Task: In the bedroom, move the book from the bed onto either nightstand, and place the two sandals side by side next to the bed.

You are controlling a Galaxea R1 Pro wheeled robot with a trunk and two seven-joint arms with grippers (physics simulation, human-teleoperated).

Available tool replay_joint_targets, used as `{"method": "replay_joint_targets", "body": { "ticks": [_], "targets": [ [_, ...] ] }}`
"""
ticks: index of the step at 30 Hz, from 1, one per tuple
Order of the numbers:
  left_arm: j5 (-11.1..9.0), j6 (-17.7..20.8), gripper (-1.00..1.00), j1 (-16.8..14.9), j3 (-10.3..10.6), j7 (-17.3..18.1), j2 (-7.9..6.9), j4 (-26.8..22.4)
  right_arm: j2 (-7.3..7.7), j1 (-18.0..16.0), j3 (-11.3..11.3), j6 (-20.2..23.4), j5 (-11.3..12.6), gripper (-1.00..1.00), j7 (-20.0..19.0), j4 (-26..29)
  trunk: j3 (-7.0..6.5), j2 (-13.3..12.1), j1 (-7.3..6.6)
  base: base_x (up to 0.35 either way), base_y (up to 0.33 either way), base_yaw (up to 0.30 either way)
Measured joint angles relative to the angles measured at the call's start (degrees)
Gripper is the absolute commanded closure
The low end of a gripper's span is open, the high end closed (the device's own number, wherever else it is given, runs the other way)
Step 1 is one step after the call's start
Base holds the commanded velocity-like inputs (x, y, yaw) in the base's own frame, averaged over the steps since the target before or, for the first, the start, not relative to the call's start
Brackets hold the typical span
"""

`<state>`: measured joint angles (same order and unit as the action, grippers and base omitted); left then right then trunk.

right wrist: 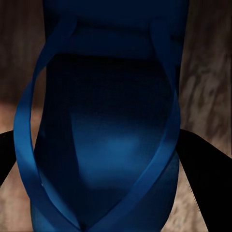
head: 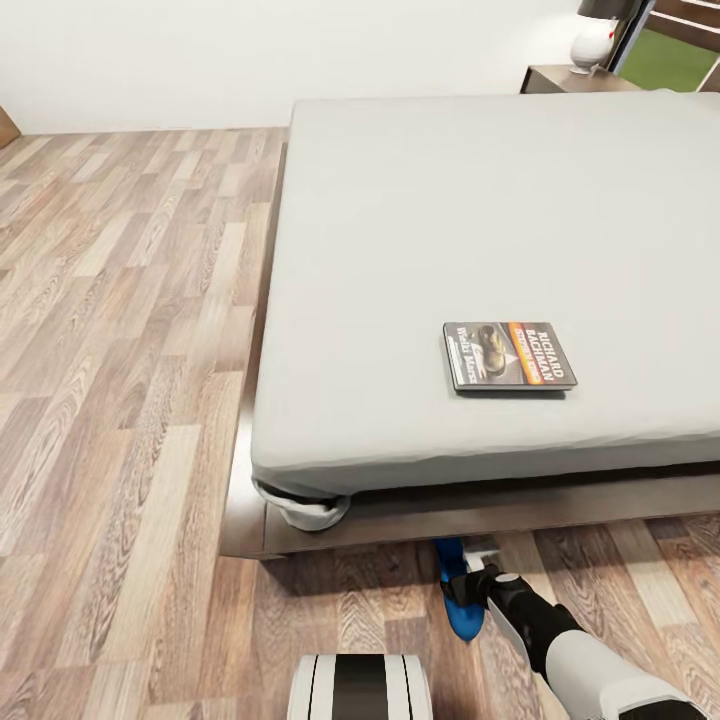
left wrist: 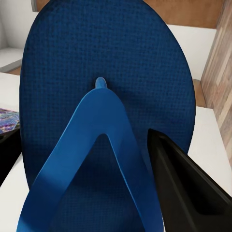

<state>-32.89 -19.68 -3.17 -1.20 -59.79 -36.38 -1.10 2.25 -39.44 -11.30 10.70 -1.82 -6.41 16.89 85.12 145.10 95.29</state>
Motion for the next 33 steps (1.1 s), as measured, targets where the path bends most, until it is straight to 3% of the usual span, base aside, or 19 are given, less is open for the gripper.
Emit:
{"method": "replay_joint_targets", "body": {
  "ticks": [33],
  "targets": [
    [0.0,0.0,1.0,0.0,0.0,0.0,0.0,0.0,0.0,-0.8,0.5,2.4,0.1,1.0,0.1,-0.2,0.0,0.0,0.0,0.0,0.004,0.0]
  ]
}}
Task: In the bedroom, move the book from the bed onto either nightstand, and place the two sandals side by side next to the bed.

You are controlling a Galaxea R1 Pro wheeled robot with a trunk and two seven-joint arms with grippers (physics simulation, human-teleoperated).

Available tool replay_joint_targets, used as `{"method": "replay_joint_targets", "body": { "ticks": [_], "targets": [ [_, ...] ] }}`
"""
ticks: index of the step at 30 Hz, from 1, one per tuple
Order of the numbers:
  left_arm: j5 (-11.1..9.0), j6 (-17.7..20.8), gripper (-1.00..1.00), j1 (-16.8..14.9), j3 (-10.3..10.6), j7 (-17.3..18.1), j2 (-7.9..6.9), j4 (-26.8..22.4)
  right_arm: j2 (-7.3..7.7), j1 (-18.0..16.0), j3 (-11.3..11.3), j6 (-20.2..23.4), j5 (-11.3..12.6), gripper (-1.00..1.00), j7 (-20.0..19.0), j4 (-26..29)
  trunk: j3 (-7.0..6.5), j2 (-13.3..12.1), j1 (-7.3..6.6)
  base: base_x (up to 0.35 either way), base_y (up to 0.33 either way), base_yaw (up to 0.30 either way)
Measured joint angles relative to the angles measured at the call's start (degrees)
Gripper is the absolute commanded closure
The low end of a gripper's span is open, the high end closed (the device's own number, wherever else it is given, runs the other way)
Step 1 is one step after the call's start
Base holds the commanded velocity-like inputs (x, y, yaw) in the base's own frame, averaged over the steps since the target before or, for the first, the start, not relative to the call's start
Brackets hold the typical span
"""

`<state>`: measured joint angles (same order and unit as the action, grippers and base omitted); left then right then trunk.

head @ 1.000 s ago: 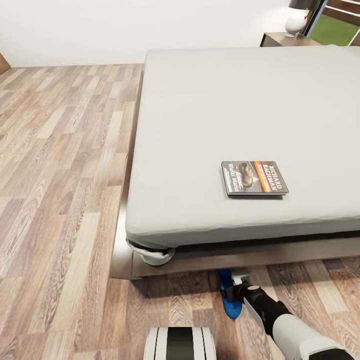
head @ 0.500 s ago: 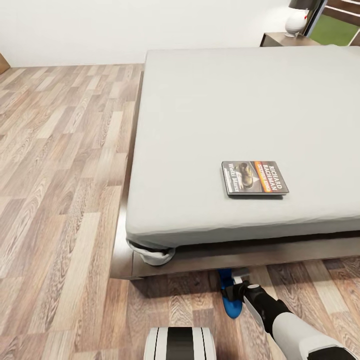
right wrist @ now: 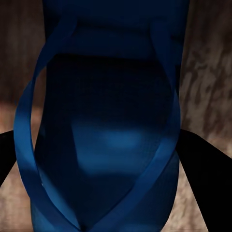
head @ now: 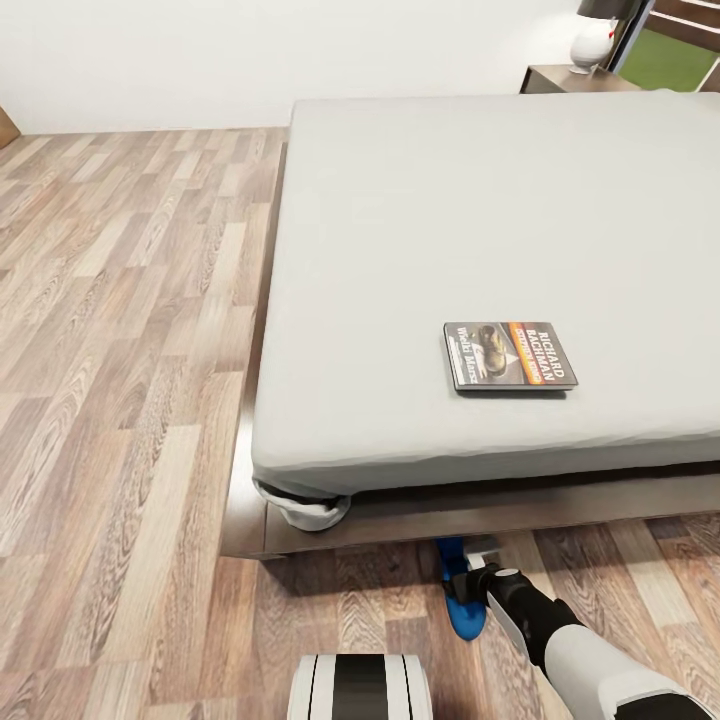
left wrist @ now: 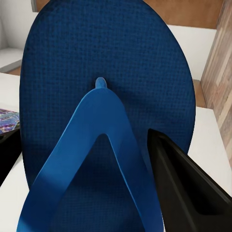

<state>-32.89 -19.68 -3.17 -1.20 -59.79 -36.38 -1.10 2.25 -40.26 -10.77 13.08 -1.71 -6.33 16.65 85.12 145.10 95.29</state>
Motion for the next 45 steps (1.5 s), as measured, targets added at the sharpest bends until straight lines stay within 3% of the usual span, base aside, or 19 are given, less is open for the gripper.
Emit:
{"method": "replay_joint_targets", "body": {
  "ticks": [45],
  "targets": [
    [0.0,0.0,1.0,0.0,0.0,0.0,-0.09,0.1,0.06,0.0,0.1,0.0,0.1,1.0,0.0,0.0,0.0,0.0,0.0,0.0,0.027,0.0]
  ]
}}
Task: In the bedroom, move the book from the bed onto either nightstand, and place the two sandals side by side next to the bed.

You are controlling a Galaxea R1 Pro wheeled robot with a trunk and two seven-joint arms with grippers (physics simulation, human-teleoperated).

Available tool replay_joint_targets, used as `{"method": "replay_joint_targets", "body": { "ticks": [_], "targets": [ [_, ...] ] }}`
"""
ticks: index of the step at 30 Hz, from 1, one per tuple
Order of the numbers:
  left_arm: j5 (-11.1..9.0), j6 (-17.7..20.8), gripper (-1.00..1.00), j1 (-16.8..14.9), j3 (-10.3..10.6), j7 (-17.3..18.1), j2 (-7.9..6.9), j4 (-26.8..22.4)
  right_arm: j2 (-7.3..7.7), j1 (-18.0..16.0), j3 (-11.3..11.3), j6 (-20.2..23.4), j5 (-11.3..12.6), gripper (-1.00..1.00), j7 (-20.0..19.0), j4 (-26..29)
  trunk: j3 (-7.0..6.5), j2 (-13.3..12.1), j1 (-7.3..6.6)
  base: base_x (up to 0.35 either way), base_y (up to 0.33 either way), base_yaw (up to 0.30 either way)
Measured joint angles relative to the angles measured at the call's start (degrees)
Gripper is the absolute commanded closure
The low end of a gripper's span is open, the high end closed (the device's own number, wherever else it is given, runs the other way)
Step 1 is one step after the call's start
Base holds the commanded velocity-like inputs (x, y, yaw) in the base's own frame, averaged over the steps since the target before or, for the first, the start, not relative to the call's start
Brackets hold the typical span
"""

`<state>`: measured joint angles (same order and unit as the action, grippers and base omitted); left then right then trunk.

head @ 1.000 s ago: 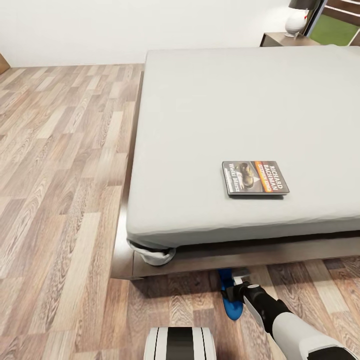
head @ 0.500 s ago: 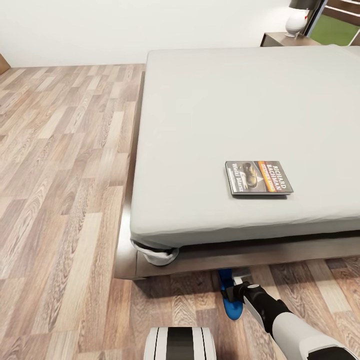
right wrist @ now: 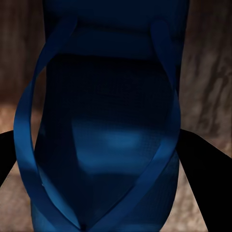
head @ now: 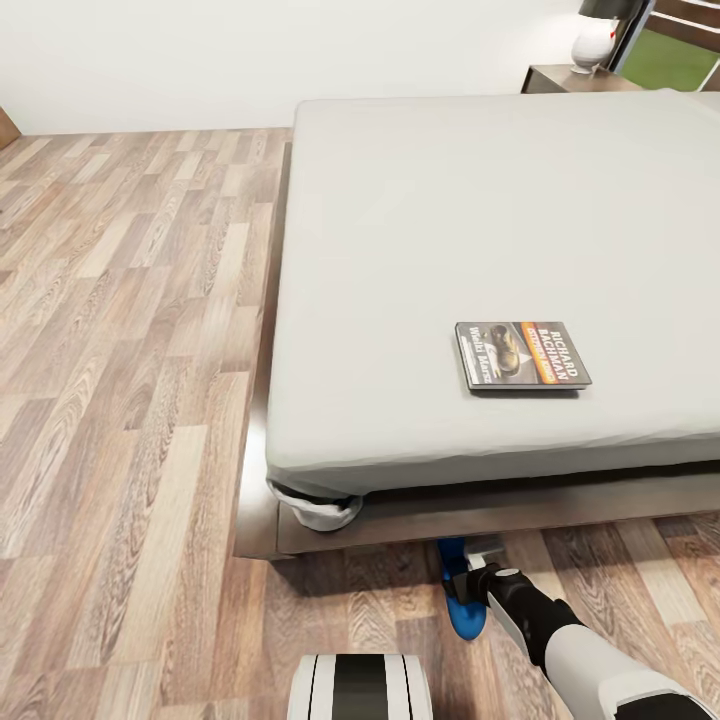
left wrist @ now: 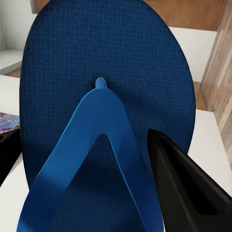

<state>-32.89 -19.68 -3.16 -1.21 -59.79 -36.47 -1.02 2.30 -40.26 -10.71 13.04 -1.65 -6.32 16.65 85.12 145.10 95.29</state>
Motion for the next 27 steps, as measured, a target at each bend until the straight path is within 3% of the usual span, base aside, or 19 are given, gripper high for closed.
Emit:
{"method": "replay_joint_targets", "body": {
  "ticks": [23,24,27],
  "targets": [
    [0.0,0.0,1.0,0.0,0.0,0.0,0.0,0.0,-0.05,0.0,0.0,-0.3,0.0,1.0,0.0,0.0,0.0,0.0,0.0,0.0,0.003,0.0],
    [0.0,0.0,1.0,0.0,0.0,0.0,0.0,0.0,-0.05,0.0,0.1,-0.2,0.0,-1.0,0.0,0.0,0.0,0.0,0.0,0.0,0.0,0.0],
    [0.0,0.0,1.0,0.0,0.0,0.0,0.0,0.0,-0.05,0.0,0.0,-0.2,0.1,-1.0,0.0,0.0,0.0,0.0,0.0,0.0,0.0,0.0]
  ]
}}
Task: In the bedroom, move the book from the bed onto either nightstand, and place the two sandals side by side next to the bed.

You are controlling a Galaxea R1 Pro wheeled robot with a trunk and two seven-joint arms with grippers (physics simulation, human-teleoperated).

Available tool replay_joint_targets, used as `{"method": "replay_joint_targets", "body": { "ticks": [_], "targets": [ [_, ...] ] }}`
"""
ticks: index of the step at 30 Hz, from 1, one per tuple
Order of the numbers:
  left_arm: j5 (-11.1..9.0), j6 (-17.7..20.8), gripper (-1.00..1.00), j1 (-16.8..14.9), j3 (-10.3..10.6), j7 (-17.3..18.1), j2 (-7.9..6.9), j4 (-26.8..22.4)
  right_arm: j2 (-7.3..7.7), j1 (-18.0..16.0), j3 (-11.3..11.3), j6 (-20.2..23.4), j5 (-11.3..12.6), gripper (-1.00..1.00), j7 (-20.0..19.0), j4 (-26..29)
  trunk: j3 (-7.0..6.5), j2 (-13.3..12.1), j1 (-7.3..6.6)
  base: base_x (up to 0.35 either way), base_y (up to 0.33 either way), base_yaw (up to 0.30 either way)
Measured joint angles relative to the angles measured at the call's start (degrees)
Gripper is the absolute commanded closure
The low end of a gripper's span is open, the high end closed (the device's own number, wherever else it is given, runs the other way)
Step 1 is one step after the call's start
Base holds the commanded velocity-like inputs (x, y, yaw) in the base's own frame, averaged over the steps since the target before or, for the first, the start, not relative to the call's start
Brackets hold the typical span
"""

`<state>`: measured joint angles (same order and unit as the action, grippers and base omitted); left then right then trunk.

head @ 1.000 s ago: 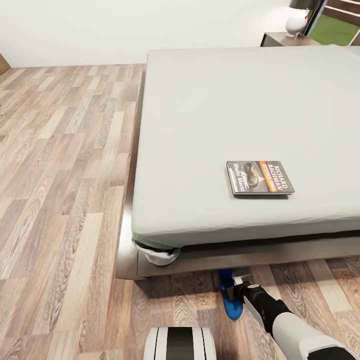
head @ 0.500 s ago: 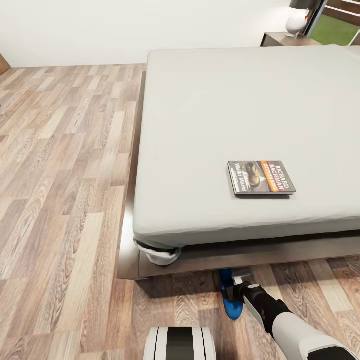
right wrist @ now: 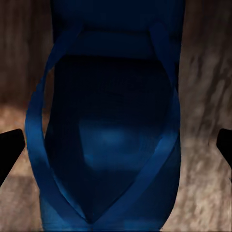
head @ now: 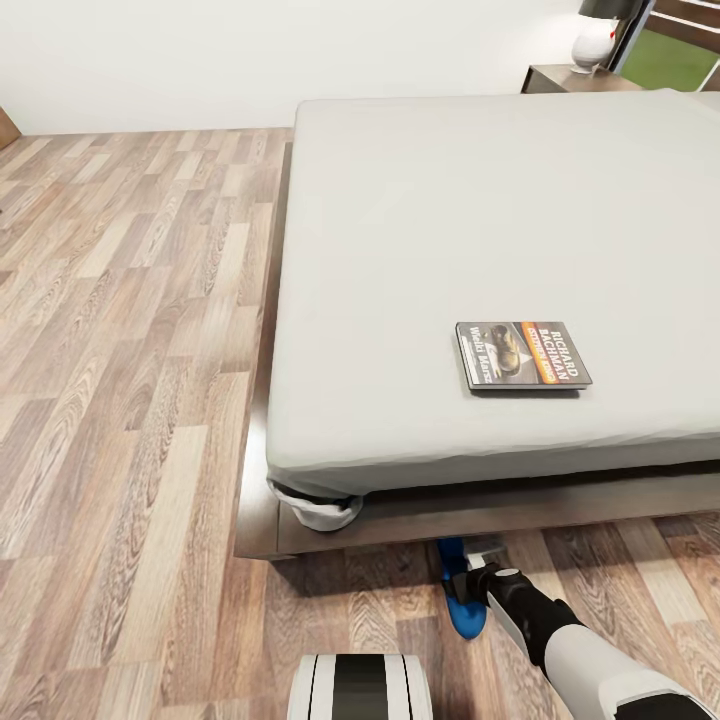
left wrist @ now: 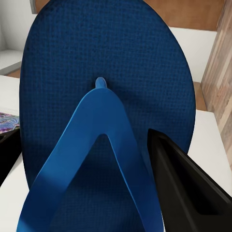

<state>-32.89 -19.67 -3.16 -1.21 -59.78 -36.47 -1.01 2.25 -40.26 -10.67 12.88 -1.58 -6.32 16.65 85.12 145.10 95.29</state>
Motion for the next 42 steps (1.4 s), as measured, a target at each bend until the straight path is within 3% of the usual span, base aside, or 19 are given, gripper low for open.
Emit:
{"method": "replay_joint_targets", "body": {
  "ticks": [42],
  "targets": [
    [0.0,0.0,1.0,0.0,0.0,0.0,0.09,0.0,0.0,0.0,0.0,0.0,0.0,-1.0,0.0,-0.3,0.0,0.0,0.0,0.0,0.0,0.0]
  ]
}}
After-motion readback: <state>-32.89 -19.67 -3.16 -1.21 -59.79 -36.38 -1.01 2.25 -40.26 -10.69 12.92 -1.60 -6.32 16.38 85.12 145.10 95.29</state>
